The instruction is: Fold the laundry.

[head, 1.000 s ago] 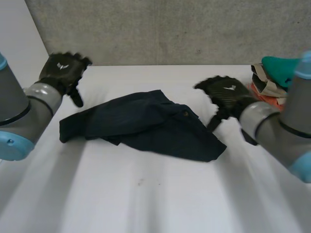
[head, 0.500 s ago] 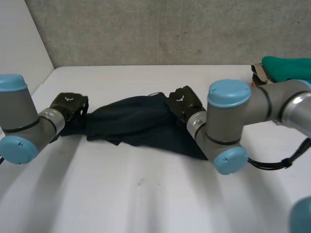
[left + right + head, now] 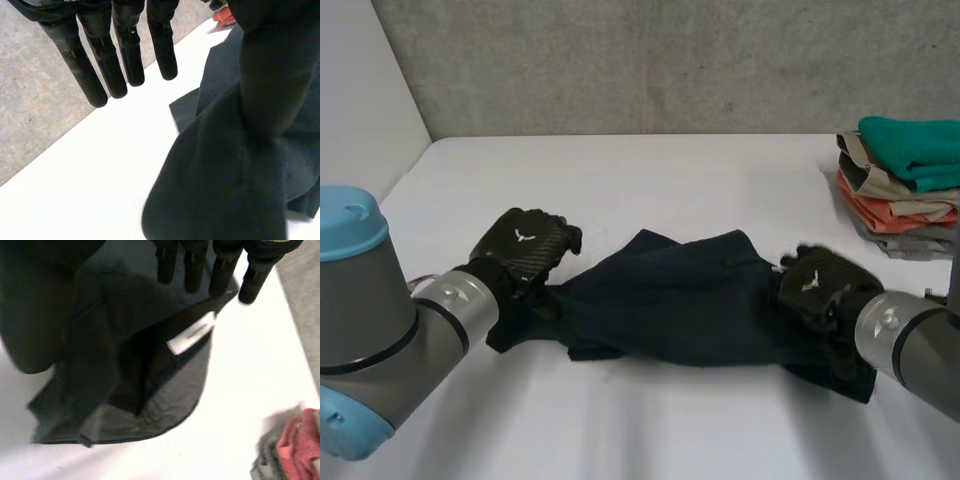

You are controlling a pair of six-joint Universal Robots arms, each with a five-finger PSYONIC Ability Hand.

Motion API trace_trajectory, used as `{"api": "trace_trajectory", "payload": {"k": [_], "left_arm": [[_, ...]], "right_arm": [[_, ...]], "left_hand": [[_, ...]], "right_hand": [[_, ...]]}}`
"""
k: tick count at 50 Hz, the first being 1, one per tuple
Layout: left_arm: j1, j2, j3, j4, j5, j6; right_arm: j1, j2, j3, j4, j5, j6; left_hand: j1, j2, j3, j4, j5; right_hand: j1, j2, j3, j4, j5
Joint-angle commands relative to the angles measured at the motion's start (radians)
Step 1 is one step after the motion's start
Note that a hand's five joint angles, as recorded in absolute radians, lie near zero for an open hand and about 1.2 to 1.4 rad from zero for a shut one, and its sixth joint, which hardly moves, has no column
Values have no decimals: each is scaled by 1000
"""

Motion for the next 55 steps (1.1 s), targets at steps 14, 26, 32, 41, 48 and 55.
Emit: {"api": "trace_trajectory", "payload": {"k": [14,26,32,41,48,55], "left_arm": [[94,118,-148,1,-147,-55],[102,57,-182,-5,-134,-179],[94,-5,-179,9,-133,-171],[85,-71,-76,36,-141,-165],[45,154,40,59,-146,-174],[42,380,187,138,-173,-176]], "right_arm": [[9,170,-492,70,-87,324],[72,457,-555,61,-113,413],[88,492,-516,-17,-116,457],[95,425,-439,-254,-92,485],[92,168,-462,-275,-79,496],[74,-32,-540,-243,-75,497]], "left_hand": [[-102,-109,-110,-103,-95],[-32,-39,-40,-33,-25],[70,64,63,69,78],[845,839,838,844,853],[845,839,838,844,853],[845,839,838,844,853]], "right_hand": [[-82,-75,-87,-86,-79],[41,48,36,37,44],[153,160,148,149,156],[1136,1143,1131,1131,1139],[1136,1143,1131,1131,1139],[1136,1143,1131,1131,1139]]}}
